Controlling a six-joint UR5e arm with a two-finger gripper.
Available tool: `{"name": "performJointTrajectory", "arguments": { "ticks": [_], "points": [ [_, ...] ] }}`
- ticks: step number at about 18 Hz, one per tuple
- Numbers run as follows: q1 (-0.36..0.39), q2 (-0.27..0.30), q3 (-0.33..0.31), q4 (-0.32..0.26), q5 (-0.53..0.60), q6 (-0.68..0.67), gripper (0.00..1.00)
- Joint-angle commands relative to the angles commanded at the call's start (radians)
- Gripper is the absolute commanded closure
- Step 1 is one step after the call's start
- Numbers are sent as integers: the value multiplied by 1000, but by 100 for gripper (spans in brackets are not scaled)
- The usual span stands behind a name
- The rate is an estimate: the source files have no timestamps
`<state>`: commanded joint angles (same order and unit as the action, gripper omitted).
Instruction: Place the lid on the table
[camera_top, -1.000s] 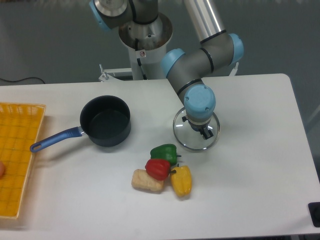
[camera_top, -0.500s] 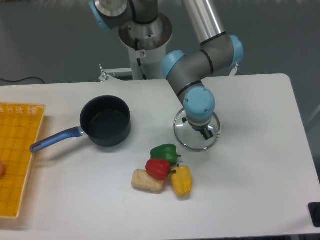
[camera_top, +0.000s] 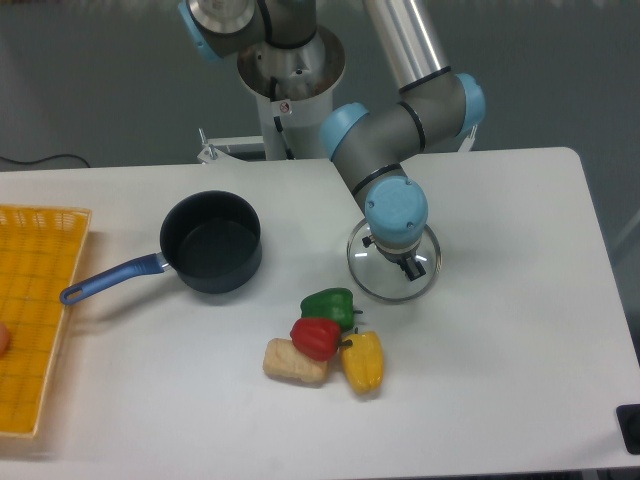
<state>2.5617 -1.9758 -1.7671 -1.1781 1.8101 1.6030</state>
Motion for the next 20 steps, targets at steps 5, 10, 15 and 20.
{"name": "performJointTrajectory", "arguments": {
  "ticks": [5, 10, 15, 20],
  "points": [
    [-2, -3, -2, 0, 8, -2, 40],
    [-9, -9, -5, 17, 11, -2, 37],
    [-9, -14, -11, 23, 11, 0, 37],
    [-11, -14, -11, 23, 11, 0, 37]
  ]
}}
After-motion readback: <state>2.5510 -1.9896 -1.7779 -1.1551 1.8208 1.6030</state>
